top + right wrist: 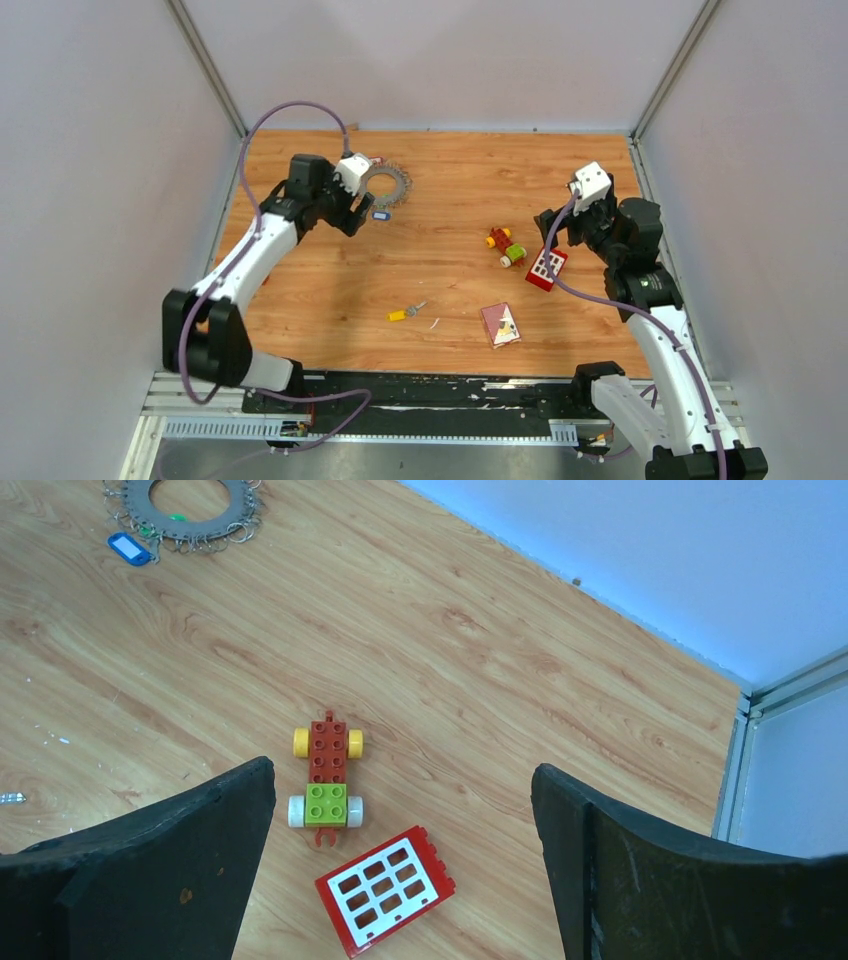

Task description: Put the keys on the keyring

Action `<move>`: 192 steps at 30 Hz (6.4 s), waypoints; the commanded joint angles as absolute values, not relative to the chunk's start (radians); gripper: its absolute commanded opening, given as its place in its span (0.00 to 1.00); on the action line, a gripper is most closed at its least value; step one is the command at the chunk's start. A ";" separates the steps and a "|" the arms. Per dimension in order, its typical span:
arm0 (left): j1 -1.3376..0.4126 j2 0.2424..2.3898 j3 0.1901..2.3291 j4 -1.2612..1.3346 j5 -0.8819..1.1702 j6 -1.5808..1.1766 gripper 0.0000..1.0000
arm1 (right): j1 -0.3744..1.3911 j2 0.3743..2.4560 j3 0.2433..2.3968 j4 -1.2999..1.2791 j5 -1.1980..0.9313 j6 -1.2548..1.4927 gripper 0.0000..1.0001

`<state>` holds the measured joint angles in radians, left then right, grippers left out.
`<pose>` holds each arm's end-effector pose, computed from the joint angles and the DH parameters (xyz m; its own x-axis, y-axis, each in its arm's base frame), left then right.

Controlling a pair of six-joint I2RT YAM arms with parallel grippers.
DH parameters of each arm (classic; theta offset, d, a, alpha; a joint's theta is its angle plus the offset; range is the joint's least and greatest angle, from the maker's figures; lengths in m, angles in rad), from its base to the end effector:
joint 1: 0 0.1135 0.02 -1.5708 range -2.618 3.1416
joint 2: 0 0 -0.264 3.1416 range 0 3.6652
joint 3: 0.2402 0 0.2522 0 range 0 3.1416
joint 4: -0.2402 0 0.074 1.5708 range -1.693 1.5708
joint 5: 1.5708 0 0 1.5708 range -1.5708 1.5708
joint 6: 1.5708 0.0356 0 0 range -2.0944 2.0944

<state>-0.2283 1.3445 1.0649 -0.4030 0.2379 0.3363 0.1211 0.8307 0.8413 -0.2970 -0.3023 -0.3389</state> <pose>0.2874 -0.0754 0.2923 -0.4487 0.4335 -0.7815 0.5785 0.8074 0.1157 0.1872 0.0335 0.3405 -0.1319 -0.3358 -0.9327 -0.4694 0.8499 -0.2396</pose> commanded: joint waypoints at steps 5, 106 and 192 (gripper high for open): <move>-0.271 1.721 1.393 -0.476 0.236 0.249 0.78 | 0.124 0.835 0.835 -0.275 -0.330 -0.359 1.00; -0.567 2.175 1.734 -0.541 -0.136 0.436 0.49 | 0.127 0.963 0.847 -0.354 -0.418 -0.423 1.00; -0.550 1.208 1.192 -0.401 0.939 0.476 0.00 | 0.488 1.139 1.103 -0.303 -0.918 -0.405 0.64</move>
<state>-0.5499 1.2598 1.2278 -0.5274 0.8101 0.5182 0.4454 1.1412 1.0634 -0.3210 -0.8898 -0.3561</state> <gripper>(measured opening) 0.007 0.718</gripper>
